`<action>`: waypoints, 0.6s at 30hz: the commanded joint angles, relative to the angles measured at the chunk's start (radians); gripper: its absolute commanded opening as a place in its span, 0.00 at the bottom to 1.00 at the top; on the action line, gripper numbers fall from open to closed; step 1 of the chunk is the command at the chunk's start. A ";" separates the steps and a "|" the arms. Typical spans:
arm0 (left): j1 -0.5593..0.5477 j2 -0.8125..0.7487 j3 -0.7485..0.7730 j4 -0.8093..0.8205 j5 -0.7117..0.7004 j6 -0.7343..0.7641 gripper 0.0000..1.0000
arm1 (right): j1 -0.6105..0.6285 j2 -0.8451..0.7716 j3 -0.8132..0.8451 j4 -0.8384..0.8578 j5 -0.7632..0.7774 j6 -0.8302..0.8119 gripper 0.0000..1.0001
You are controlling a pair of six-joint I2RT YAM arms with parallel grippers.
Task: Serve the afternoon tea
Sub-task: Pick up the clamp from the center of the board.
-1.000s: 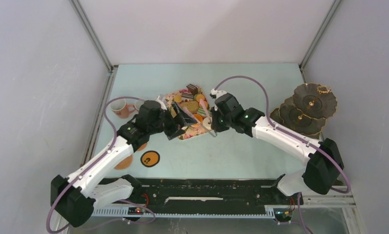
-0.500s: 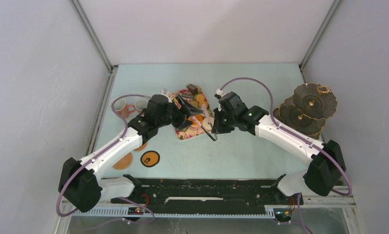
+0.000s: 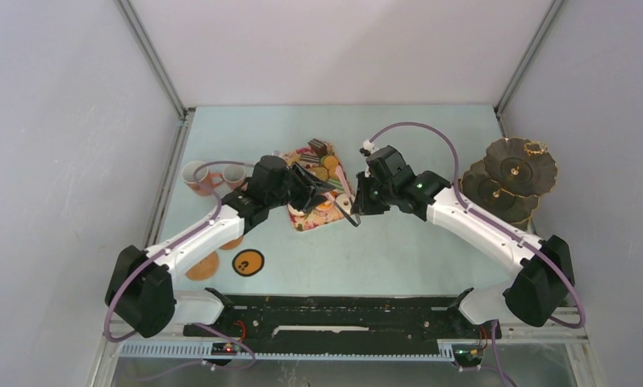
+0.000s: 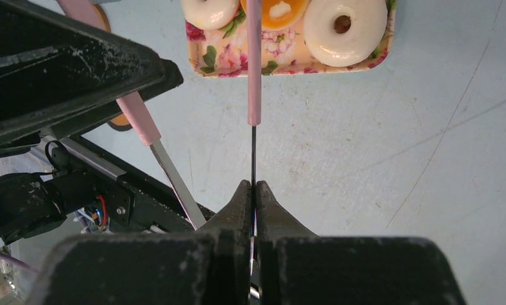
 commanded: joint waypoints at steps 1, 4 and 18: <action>-0.009 0.010 0.044 0.059 0.005 -0.065 0.43 | 0.001 -0.055 0.053 0.010 0.034 -0.012 0.01; -0.009 0.002 0.038 0.057 0.000 -0.106 0.20 | 0.007 -0.070 0.053 0.001 0.065 -0.032 0.33; -0.003 -0.030 0.054 -0.098 0.047 -0.283 0.00 | 0.142 -0.132 -0.043 0.224 0.177 -0.187 0.99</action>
